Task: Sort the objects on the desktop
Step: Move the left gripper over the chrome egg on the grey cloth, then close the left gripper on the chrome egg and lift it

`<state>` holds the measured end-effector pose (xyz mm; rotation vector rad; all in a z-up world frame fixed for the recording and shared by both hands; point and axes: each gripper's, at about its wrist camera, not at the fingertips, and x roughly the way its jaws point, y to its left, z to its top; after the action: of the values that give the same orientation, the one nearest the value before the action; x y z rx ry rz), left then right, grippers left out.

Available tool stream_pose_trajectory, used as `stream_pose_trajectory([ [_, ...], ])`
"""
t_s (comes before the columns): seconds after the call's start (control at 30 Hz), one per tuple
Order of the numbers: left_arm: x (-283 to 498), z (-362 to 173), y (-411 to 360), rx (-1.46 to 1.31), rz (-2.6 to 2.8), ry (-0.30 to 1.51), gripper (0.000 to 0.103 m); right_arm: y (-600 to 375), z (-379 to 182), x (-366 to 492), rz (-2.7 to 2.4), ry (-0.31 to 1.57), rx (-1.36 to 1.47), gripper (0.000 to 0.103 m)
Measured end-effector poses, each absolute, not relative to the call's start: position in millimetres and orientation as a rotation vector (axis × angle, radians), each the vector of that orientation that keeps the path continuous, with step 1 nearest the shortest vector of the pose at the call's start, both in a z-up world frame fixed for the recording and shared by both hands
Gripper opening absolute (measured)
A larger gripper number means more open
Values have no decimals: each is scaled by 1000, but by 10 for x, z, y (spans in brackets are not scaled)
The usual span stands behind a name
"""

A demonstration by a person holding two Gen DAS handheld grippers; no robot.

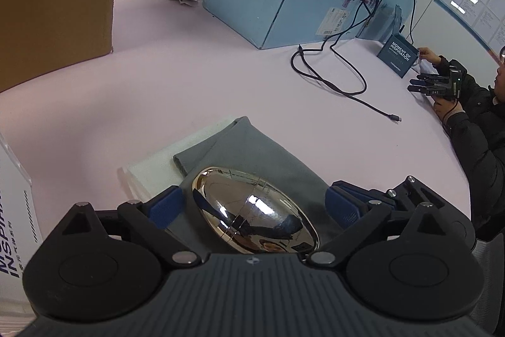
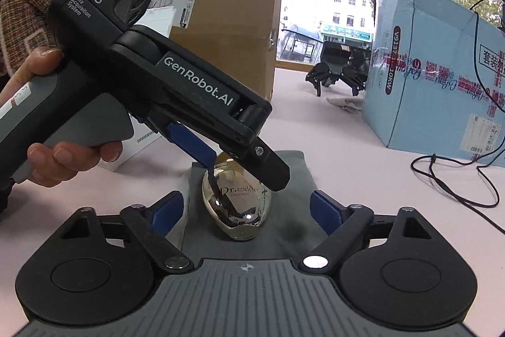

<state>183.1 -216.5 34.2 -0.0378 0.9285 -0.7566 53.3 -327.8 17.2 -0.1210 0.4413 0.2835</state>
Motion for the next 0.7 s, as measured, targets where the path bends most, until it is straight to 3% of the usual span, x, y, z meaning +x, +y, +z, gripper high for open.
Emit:
stream_pose_trajectory([
  [0.2, 1867, 287, -2154, -49, -747, 929, 90, -3231, 143, 599, 298, 489, -135, 76],
  [0.37, 1856, 271, -2162, -49, -745, 909, 89, -3226, 121, 654, 305, 515, -135, 66],
  [0.53, 1844, 276, -2154, -43, -731, 897, 78, -3223, 121, 688, 310, 526, -138, 54],
  [0.7, 1844, 264, -2147, -39, -740, 892, 79, -3234, 124, 709, 314, 537, -132, 54],
])
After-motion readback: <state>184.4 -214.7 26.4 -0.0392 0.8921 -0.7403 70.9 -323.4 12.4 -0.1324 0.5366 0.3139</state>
